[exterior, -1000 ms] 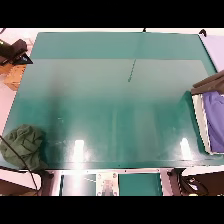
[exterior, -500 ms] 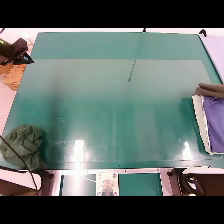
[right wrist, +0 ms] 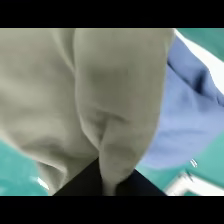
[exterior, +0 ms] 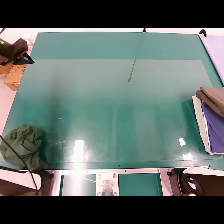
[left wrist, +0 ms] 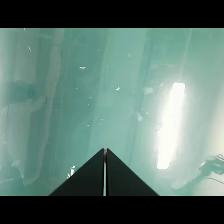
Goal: Fold the shirts.
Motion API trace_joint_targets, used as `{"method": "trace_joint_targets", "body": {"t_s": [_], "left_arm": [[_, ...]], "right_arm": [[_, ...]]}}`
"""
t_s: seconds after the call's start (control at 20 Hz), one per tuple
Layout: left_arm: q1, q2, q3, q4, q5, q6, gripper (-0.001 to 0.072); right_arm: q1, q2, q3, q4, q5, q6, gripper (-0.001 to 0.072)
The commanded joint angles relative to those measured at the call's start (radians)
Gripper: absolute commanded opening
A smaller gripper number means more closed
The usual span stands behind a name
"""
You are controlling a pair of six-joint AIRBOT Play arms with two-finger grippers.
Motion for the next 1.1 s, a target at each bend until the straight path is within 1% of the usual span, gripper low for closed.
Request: {"method": "trace_joint_targets", "body": {"t_s": [0.0,0.05,0.1,0.15,0.25,0.3,0.35,0.4,0.45,0.55,0.6,0.7,0.8,0.9,1.05], "left_arm": [[0.000,0.001,0.000,0.000,-0.001,0.003,0.0024],[0.000,0.001,0.000,0.000,-0.001,0.003,0.0024],[0.000,0.001,0.000,0.000,-0.001,0.003,0.0024],[0.000,0.001,0.000,0.000,-0.001,0.003,0.0024],[0.000,0.001,0.000,-0.001,0.000,0.003,0.0024],[0.000,0.001,0.000,-0.003,0.000,0.003,0.0024],[0.000,0.001,0.000,-0.011,0.002,0.003,0.0024],[0.000,0.001,0.000,-0.023,0.003,0.006,0.0024],[0.000,0.001,0.000,-0.044,0.003,0.011,0.0024],[0.000,0.002,0.000,-0.090,-0.010,0.012,0.0023],[0.000,0.002,0.000,-0.103,-0.024,0.016,0.0023],[-0.014,0.008,-0.008,-0.102,-0.071,0.011,0.0022],[-0.051,0.071,-0.096,-0.092,-0.063,0.011,0.0023],[-0.113,0.185,-0.254,-0.086,0.009,0.035,0.0023],[-0.204,0.387,-0.556,-0.085,0.113,0.065,0.0023]], "right_arm": [[-0.003,0.005,-0.170,-0.148,0.010,0.026,0.0273],[-0.006,0.005,-0.208,-0.186,0.011,0.043,0.0389],[-0.010,0.003,-0.230,-0.206,0.013,0.048,0.0441],[-0.012,0.002,-0.239,-0.210,0.016,0.048,0.0446],[-0.006,0.002,-0.221,-0.190,0.009,0.086,0.0444],[0.004,0.002,-0.195,-0.145,-0.004,0.089,0.0425],[0.018,0.002,-0.163,-0.077,-0.022,0.087,0.0309],[0.039,0.002,-0.119,0.018,-0.047,0.072,0.0112],[0.066,0.002,-0.077,0.109,-0.071,0.053,0.0029],[0.154,0.003,0.015,0.219,-0.119,0.017,0.0019],[0.208,0.010,0.042,0.241,-0.152,-0.013,0.0018],[0.336,0.057,0.028,0.242,-0.238,-0.092,0.0017],[0.469,0.130,-0.055,0.205,-0.309,-0.135,0.0016],[0.573,0.217,-0.192,0.167,-0.359,-0.143,0.0016],[0.702,0.391,-0.488,0.169,-0.430,-0.150,0.0016]]}}
